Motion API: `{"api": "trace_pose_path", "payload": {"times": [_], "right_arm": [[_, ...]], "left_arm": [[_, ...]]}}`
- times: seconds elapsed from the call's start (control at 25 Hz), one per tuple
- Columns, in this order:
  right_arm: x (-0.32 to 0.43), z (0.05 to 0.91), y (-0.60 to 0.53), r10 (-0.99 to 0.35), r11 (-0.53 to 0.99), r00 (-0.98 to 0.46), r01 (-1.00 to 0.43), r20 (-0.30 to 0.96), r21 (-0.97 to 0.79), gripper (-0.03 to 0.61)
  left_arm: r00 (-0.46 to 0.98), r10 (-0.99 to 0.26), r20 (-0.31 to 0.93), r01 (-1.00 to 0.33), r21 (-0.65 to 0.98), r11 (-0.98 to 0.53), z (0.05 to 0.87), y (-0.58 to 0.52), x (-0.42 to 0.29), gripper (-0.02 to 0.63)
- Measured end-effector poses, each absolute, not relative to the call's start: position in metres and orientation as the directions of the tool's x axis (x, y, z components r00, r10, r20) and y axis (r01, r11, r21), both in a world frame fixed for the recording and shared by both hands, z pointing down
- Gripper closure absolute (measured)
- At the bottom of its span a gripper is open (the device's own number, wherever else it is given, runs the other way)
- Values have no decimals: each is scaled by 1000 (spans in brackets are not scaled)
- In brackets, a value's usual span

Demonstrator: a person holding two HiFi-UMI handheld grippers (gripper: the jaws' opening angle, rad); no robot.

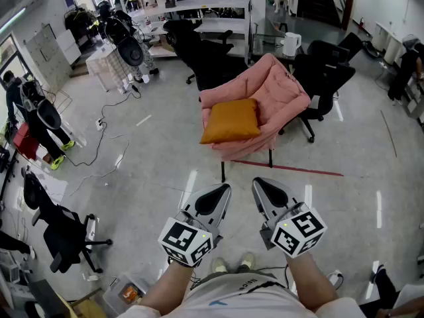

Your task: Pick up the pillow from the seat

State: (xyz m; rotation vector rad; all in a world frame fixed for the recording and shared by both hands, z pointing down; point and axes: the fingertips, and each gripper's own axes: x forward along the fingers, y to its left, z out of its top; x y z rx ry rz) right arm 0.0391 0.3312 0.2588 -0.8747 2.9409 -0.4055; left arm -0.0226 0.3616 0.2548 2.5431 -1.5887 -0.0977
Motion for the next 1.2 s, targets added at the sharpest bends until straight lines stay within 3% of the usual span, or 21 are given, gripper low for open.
{"api": "trace_pose_path", "payload": {"times": [0.52, 1.2], "right_arm": [[45, 257, 321, -531, 809, -847, -516, 27, -281, 565], [99, 270, 281, -551, 735, -832, -448, -64, -510, 561]], "left_arm": [[448, -894, 28, -886, 149, -439, 252, 351, -10, 603], [440, -898, 28, -891, 137, -433, 258, 319, 30, 603]]}}
